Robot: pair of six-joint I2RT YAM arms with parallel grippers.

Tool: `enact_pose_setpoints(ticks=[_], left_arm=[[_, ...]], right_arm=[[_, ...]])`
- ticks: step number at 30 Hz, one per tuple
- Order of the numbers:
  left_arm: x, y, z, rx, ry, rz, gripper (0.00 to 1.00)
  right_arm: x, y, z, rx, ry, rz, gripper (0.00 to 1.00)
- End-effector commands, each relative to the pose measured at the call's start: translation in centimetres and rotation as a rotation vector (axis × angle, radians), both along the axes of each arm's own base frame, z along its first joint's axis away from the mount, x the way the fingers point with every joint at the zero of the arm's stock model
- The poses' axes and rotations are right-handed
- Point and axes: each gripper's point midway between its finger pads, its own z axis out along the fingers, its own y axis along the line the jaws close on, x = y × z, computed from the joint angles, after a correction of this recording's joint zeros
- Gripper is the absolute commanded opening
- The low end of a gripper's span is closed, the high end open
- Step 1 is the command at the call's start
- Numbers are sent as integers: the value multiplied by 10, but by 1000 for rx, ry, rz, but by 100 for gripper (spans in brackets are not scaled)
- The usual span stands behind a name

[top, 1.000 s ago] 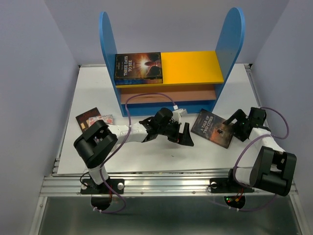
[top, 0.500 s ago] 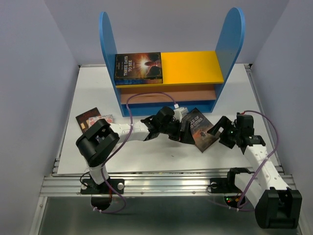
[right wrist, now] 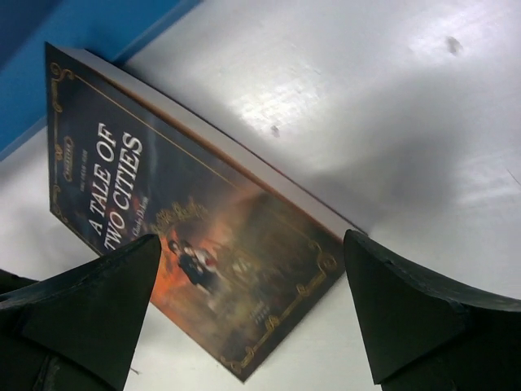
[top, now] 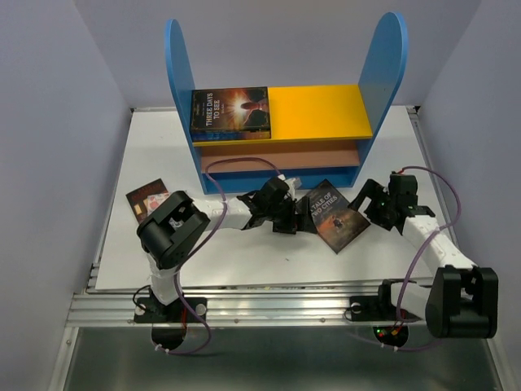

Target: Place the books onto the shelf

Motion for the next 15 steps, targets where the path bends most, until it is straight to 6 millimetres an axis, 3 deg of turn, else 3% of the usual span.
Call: enact_pose_setpoints(ticks=[1, 2, 5, 9, 11, 15], left_arm=[[28, -10, 19, -35, -11, 110, 99], [30, -12, 20, -41, 4, 127, 98], [41, -11, 19, -31, 14, 192, 96], [50, -8, 11, 16, 33, 261, 91], [51, -4, 3, 42, 47, 291, 89], [53, 3, -5, 78, 84, 358, 86]], right_arm=[[45, 24, 17, 47, -201, 188, 99], [44, 34, 17, 83, -210, 240, 99], [43, 37, 8, 88, -202, 279, 99], [31, 52, 12, 163, -218, 335, 98], [25, 53, 13, 169, -224, 335, 98], [18, 40, -12, 120, -143, 261, 98]])
